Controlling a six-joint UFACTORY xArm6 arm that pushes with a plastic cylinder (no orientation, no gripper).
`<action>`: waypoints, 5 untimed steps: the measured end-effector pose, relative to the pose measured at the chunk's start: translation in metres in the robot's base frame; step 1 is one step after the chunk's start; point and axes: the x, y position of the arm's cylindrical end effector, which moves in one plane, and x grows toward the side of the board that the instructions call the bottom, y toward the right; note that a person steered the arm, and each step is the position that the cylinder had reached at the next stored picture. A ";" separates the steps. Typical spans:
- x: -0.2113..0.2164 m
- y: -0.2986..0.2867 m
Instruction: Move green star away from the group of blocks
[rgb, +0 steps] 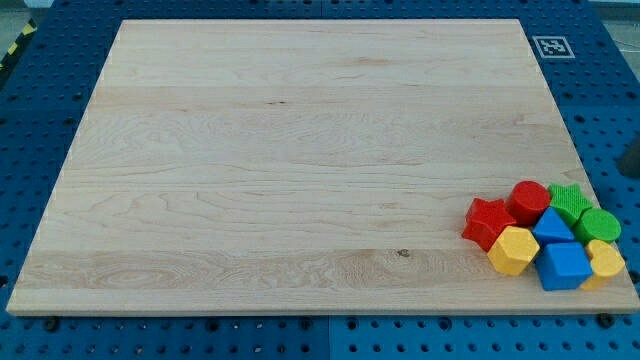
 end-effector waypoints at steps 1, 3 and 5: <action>0.058 0.000; 0.099 -0.016; 0.068 -0.084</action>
